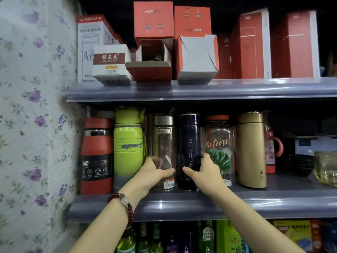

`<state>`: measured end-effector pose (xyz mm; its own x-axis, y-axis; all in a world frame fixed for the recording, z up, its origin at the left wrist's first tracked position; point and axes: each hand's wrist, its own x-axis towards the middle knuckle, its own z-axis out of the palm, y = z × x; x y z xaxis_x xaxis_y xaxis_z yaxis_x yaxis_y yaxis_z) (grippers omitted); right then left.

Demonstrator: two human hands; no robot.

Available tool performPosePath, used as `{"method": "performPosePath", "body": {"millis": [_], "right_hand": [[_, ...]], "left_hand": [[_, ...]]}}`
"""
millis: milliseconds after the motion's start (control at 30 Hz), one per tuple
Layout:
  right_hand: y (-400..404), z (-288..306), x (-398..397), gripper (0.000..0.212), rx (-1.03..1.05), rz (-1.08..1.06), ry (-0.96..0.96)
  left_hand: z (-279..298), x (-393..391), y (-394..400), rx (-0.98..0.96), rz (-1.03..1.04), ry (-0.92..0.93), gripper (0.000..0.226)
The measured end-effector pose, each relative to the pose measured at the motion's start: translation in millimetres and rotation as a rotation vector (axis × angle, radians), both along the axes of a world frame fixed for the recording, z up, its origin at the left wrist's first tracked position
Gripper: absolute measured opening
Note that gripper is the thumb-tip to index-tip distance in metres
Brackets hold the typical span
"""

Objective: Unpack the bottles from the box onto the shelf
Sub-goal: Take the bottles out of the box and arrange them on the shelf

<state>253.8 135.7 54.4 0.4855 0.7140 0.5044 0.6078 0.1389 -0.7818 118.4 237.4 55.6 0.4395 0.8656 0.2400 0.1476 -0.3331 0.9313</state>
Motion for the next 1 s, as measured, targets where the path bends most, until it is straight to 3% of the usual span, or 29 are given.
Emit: {"method": "performPosePath", "body": {"millis": [133, 233, 433, 733, 1000], "right_hand": [[2.7, -1.7, 3.1, 0.044, 0.006, -0.009, 0.001], [4.6, -2.4, 3.4, 0.05, 0.03, -0.032, 0.002], [5.2, -1.4, 5.5, 0.047, 0.011, -0.019, -0.017], [10.3, -1.0, 5.9, 0.051, 0.0, -0.064, -0.093], [11.4, -3.6, 4.1, 0.049, -0.008, -0.056, -0.101]], "left_hand": [[-0.6, -1.9, -12.5, 0.209, 0.225, 0.237, 0.082], [0.7, 0.2, -19.3, 0.32, 0.302, 0.326, 0.071], [1.0, -6.6, -6.8, 0.12, 0.065, 0.133, 0.055], [-2.7, -6.8, 1.6, 0.116, 0.069, 0.171, 0.05], [-3.7, -5.9, 1.2, 0.103, 0.118, 0.214, 0.063]]}}
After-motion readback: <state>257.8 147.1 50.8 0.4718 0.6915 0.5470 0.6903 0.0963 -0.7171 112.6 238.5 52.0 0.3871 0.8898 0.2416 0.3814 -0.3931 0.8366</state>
